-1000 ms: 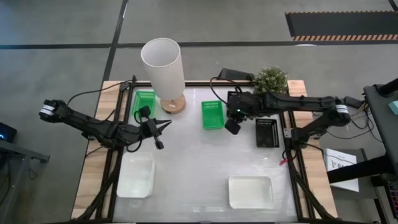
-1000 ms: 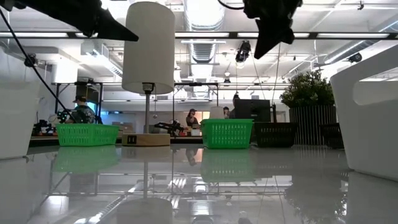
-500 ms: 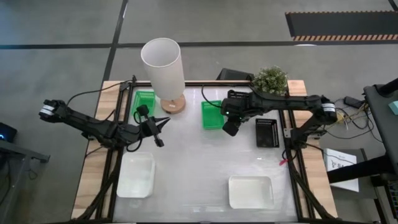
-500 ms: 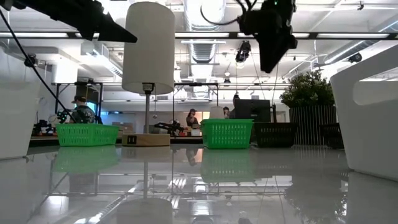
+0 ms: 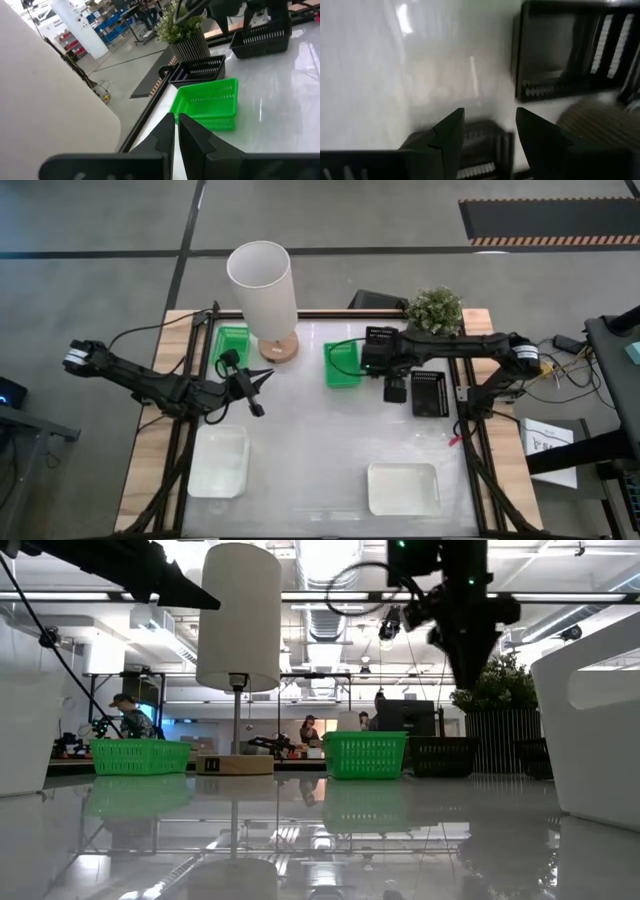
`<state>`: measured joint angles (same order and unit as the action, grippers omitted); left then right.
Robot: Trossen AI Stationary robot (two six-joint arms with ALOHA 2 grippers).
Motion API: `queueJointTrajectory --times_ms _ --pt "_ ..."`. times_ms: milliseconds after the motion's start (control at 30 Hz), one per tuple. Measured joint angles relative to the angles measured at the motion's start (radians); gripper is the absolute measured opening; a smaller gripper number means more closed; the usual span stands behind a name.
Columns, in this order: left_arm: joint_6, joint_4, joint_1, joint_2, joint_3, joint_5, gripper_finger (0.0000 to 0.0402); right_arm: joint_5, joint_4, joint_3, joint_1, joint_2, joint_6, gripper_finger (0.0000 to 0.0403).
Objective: Stack baskets by color
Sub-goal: Stack the black bin on top of the other black bin
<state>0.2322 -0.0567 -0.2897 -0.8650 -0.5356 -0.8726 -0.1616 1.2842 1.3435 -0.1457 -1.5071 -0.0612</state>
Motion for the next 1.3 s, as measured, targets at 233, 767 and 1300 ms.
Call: queueJointTrajectory --times_ms 233,767,1300 --pt "-0.017 -0.026 0.0 -0.022 0.004 0.001 0.0006 0.118 0.021 -0.055 0.004 0.071 0.257 0.0155" --pt "-0.046 -0.048 -0.001 -0.07 0.003 0.003 0.0006 0.129 0.042 -0.223 0.086 0.181 0.289 0.0182" --pt "-0.044 -0.048 0.0 -0.069 0.003 0.004 0.0006 0.214 -0.007 -0.42 0.157 0.341 0.321 0.0138"
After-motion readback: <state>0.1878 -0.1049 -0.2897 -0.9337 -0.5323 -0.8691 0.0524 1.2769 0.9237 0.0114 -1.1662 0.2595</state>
